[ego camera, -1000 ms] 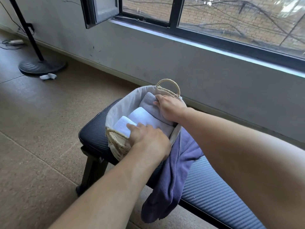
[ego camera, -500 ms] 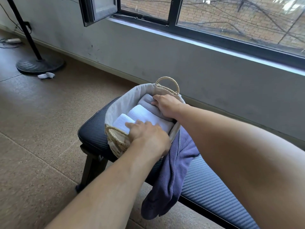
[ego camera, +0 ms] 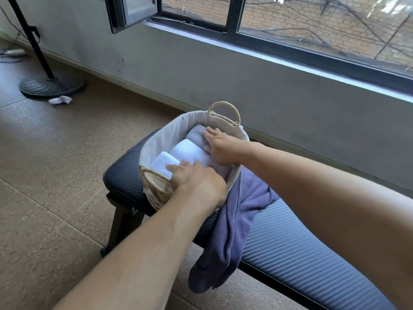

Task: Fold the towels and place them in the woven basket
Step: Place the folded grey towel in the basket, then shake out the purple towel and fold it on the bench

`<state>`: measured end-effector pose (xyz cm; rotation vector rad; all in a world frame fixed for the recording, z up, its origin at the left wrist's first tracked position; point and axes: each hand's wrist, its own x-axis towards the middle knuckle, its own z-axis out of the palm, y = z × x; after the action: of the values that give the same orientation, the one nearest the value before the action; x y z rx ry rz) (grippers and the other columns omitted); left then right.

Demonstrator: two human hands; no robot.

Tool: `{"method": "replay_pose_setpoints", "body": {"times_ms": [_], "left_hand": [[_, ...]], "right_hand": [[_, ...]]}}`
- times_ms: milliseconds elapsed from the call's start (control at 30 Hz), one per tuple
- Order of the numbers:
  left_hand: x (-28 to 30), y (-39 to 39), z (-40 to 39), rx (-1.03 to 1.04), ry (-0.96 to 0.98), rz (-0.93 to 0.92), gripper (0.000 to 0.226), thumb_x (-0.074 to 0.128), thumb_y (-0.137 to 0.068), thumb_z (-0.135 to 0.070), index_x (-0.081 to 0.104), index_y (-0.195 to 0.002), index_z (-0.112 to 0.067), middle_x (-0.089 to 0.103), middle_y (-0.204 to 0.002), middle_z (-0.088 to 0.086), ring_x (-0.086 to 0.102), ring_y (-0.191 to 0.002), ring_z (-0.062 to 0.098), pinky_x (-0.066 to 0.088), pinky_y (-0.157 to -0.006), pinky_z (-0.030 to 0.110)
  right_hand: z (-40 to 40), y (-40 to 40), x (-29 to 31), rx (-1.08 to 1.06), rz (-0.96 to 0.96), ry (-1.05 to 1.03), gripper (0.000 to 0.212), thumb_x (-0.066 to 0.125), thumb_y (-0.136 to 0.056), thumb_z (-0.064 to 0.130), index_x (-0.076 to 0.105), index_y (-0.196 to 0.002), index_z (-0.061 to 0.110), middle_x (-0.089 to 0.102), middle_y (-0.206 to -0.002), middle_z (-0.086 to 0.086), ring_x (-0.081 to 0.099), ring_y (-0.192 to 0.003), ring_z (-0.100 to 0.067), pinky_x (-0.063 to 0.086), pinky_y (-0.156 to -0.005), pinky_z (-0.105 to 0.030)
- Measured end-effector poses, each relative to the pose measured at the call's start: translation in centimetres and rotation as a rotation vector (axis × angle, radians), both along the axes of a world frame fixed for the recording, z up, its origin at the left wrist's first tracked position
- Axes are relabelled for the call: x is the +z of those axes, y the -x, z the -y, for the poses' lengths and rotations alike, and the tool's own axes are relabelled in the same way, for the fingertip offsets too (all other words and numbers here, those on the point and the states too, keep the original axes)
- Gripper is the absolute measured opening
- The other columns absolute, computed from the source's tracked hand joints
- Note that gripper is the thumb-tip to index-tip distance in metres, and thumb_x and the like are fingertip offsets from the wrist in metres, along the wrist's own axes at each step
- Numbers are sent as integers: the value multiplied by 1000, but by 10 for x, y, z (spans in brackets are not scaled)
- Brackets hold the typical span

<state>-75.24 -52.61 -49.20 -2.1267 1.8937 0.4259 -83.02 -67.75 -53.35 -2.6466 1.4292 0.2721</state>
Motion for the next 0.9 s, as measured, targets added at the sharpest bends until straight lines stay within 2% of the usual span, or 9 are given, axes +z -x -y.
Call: {"method": "replay_pose_setpoints", "body": {"times_ms": [133, 333, 500, 567, 633, 700, 767, 833, 900], "left_hand": [[0, 0, -1, 1, 11, 7, 51, 36, -94, -27, 45, -144, -25, 43, -148, 5, 30, -144, 33, 24, -114, 60], [1, 0, 0, 0, 7, 12, 53, 34, -93, -26, 44, -146, -25, 43, -148, 5, 30, -142, 34, 25, -114, 60], [0, 0, 0, -2, 4, 12, 53, 35, -92, -25, 46, -144, -24, 44, -147, 6, 32, -142, 34, 26, -113, 60], [1, 0, 0, 3, -11, 2, 53, 37, -92, -25, 45, -145, -24, 43, -149, 6, 30, -143, 35, 24, -114, 61], [2, 0, -1, 6, -9, -6, 52, 34, -95, -27, 45, -146, -23, 42, -150, 7, 30, -143, 35, 23, -115, 61], [3, -1, -2, -3, 13, -9, 50, 31, -98, -31, 47, -144, -22, 44, -149, 7, 32, -143, 34, 23, -115, 59], [0, -2, -2, -21, 67, -6, 49, 31, -99, -37, 49, -142, -21, 47, -147, 8, 33, -142, 34, 23, -115, 59], [-2, 0, -4, -50, 192, -20, 47, 32, -102, -44, 51, -139, -21, 51, -144, 7, 34, -143, 32, 22, -116, 56], [-2, 8, -6, -128, 403, -105, 37, 38, -103, -38, 54, -133, -23, 57, -136, 5, 43, -136, 28, 27, -114, 49]], "right_hand": [[1, -8, -5, -77, -45, -88, 63, 31, -109, 32, 6, -160, 3, 2, -169, -11, 10, -154, -36, 10, -125, -43], [5, -12, -13, -168, -45, -190, 66, 26, -108, 40, -4, -161, 13, -9, -170, -2, 2, -156, -33, 2, -126, -44], [1, -11, -10, -135, -33, -173, 65, 27, -109, 36, -4, -161, 13, -10, -170, -3, -1, -156, -31, 0, -126, -41], [-4, -10, -7, -95, -34, -107, 62, 29, -109, 34, 4, -161, 11, -2, -170, -6, 1, -156, -33, 3, -126, -43], [-15, -6, 1, -21, -12, 75, 54, 33, -108, 34, 28, -157, 13, 16, -169, -5, 5, -156, -32, 4, -125, -43], [-31, 3, 11, 29, 141, 276, 45, 41, -105, 31, 48, -148, 16, 35, -162, -2, 13, -155, -28, 4, -125, -39], [-53, 19, 19, 12, 354, 342, 45, 49, -103, 26, 52, -146, 17, 42, -159, -1, 18, -154, -26, 7, -126, -37], [-85, 45, 27, -82, 508, 300, 46, 54, -101, 24, 51, -147, 18, 40, -160, -1, 18, -155, -22, 13, -126, -37], [-121, 77, 31, -180, 508, 283, 47, 57, -100, 25, 51, -147, 22, 37, -161, 1, 16, -155, -21, 16, -126, -36]]}}
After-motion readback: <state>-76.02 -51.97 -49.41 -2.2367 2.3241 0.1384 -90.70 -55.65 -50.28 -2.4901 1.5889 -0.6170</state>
